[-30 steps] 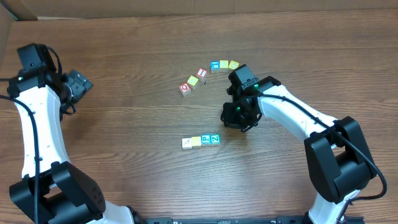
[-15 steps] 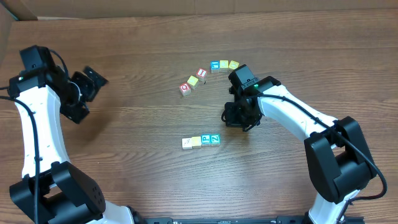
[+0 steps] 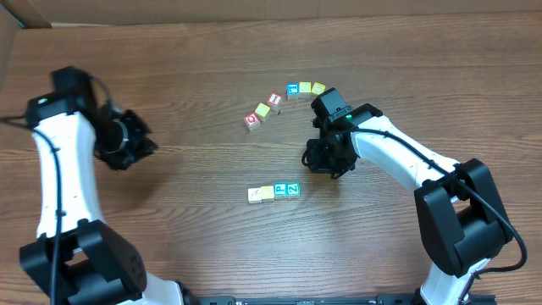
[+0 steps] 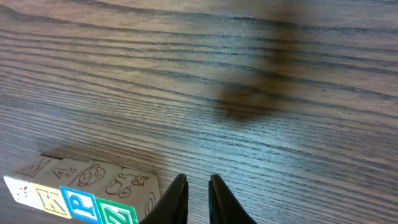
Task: Flip 4 blocks
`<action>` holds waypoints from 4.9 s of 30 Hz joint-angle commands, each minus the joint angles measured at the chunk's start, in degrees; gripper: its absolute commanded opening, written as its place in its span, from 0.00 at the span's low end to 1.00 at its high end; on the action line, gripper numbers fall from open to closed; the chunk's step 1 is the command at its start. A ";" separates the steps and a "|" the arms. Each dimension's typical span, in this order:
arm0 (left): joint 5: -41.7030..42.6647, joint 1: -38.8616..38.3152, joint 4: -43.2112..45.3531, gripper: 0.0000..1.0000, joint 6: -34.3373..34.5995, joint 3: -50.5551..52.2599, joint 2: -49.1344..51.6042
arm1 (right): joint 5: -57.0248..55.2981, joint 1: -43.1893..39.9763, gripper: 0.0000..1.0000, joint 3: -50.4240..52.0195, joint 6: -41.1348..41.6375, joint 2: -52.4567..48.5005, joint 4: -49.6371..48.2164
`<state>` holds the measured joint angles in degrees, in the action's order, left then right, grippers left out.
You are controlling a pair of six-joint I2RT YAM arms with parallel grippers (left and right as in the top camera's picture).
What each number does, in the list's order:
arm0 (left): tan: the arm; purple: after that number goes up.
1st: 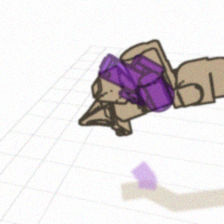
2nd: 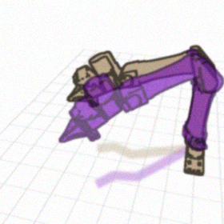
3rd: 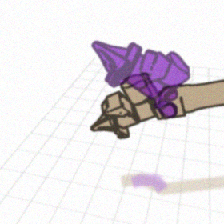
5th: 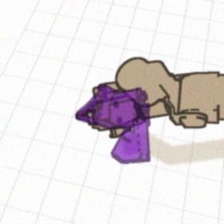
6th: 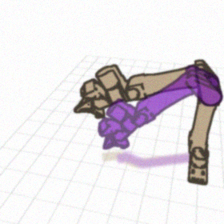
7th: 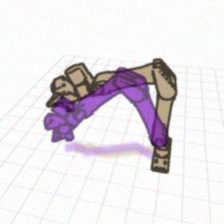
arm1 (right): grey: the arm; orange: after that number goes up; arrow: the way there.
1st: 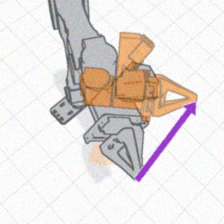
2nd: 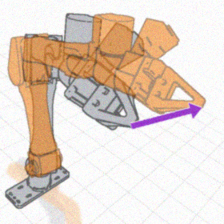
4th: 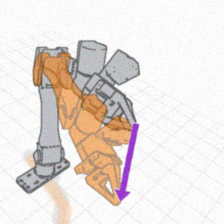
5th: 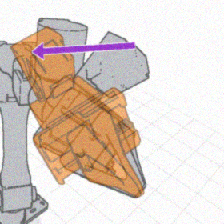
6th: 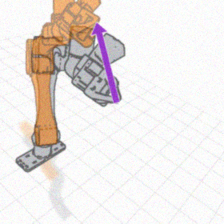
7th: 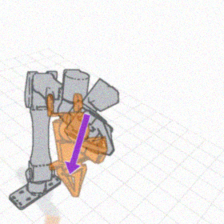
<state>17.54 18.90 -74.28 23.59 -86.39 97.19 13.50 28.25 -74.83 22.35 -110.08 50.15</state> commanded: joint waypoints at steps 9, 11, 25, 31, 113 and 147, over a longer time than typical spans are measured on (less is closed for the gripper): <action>-15.45 -24.46 0.39 0.04 -3.93 2.21 -0.11 | -0.39 0.00 0.15 -1.31 -0.28 1.05 0.11; -15.82 -27.39 0.81 0.04 -3.91 2.19 -0.11 | -0.39 0.02 0.16 -1.33 -0.28 1.05 0.11; -16.20 -32.00 5.22 0.04 -0.83 13.38 0.00 | -0.13 0.02 0.04 -1.31 0.37 1.05 2.21; -15.10 -32.06 11.74 0.04 -0.85 19.56 0.00 | 6.47 0.07 0.04 -1.31 0.35 1.05 2.25; -5.88 -33.29 29.29 0.04 -0.24 33.70 0.02 | 3.30 6.54 0.04 2.45 13.94 0.68 0.44; -5.46 -33.29 28.44 0.04 -0.24 33.70 0.02 | -2.95 9.92 0.04 2.47 13.94 0.68 -1.66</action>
<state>11.40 -14.17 -45.95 22.50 -53.47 97.21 12.40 37.12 -72.66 36.03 -110.08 49.04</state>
